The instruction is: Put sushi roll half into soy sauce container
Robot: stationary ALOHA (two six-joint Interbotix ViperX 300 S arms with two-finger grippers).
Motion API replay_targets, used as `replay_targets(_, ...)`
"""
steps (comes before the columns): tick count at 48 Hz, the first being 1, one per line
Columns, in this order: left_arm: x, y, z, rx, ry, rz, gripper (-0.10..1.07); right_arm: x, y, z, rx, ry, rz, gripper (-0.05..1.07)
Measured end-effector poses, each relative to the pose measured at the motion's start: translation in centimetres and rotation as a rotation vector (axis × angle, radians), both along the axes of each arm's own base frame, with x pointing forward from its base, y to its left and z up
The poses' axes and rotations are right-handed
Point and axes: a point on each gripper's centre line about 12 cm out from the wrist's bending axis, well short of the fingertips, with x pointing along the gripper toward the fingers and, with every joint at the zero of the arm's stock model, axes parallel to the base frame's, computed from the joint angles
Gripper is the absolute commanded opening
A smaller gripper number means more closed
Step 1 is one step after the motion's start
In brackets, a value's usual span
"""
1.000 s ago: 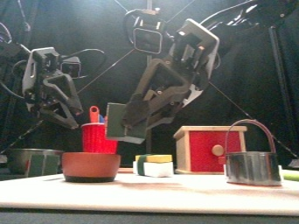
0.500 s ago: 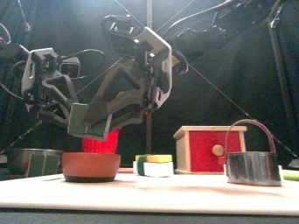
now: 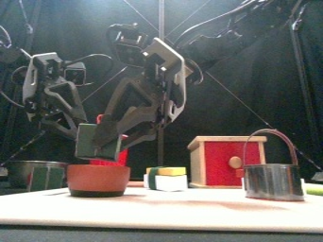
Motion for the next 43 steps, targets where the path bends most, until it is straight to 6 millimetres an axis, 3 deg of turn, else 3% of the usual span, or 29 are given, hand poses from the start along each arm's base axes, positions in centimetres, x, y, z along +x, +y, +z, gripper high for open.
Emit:
replay_targets(11,0.0,0.0,0.0,-0.001,0.0,0.001,0.82,-0.1,0.0,-0.1,-0.003,0.009,0.0,0.92)
replay_targets(31,0.0,0.0,0.0,-0.001,-0.002,0.001,0.82,-0.1,0.0,-0.1,-0.014,0.007,0.008,0.93)
replay_targets(43,0.0,-0.1,0.0,0.001,0.0,-0.004,0.82,-1.2,-0.3,3.4,-0.007,-0.054,0.005,0.93)
